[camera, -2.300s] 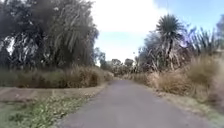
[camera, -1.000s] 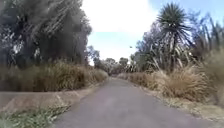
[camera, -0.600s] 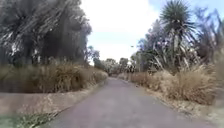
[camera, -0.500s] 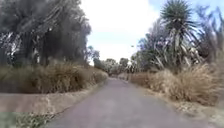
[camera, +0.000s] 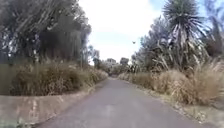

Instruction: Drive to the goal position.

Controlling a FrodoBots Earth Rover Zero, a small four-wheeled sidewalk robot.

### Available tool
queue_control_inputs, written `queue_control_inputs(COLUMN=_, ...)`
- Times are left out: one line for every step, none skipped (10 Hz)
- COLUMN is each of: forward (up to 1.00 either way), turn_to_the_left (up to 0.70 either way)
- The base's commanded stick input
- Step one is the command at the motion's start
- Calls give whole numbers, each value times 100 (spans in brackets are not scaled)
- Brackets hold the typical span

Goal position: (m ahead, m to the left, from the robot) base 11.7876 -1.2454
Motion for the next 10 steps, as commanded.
queue_control_inputs(forward=85, turn_to_the_left=0)
queue_control_inputs(forward=85, turn_to_the_left=0)
queue_control_inputs(forward=85, turn_to_the_left=0)
queue_control_inputs(forward=85, turn_to_the_left=0)
queue_control_inputs(forward=85, turn_to_the_left=0)
queue_control_inputs(forward=85, turn_to_the_left=0)
queue_control_inputs(forward=85, turn_to_the_left=0)
queue_control_inputs(forward=85, turn_to_the_left=0)
queue_control_inputs(forward=85, turn_to_the_left=0)
queue_control_inputs(forward=85, turn_to_the_left=0)
